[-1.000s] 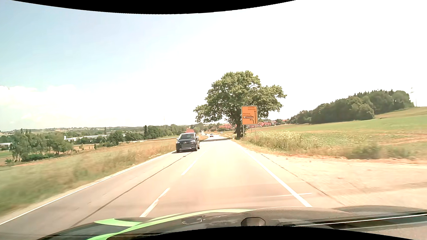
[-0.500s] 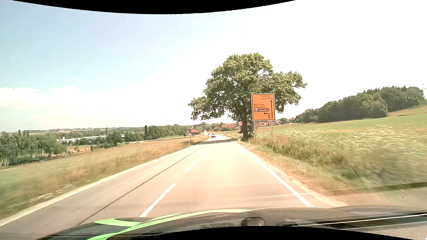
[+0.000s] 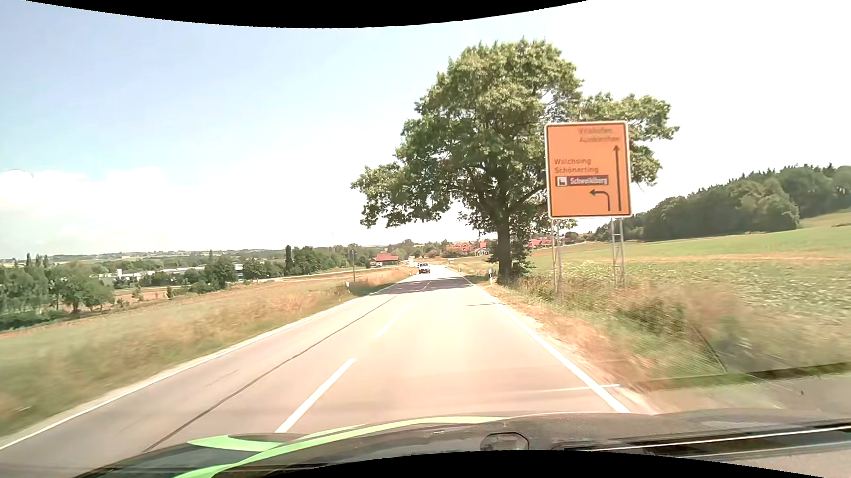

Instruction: Follow the waypoints while adhering to traffic rules and regulations

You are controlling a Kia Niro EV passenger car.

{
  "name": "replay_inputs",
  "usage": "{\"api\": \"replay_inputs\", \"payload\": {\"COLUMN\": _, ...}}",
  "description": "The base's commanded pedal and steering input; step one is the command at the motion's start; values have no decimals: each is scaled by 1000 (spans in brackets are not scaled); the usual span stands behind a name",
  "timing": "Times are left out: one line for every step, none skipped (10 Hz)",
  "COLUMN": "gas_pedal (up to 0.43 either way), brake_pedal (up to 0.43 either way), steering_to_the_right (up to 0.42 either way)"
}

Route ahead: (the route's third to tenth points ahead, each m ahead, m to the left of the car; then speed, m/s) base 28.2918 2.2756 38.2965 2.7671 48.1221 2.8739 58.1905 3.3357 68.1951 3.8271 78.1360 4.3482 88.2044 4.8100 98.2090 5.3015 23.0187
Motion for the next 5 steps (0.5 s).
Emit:
{"api": "replay_inputs", "payload": {"gas_pedal": 169, "brake_pedal": 0, "steering_to_the_right": -6}}
{"api": "replay_inputs", "payload": {"gas_pedal": 169, "brake_pedal": 0, "steering_to_the_right": -4}}
{"api": "replay_inputs", "payload": {"gas_pedal": 189, "brake_pedal": 0, "steering_to_the_right": -2}}
{"api": "replay_inputs", "payload": {"gas_pedal": 209, "brake_pedal": 0, "steering_to_the_right": -3}}
{"api": "replay_inputs", "payload": {"gas_pedal": 220, "brake_pedal": 0, "steering_to_the_right": -3}}
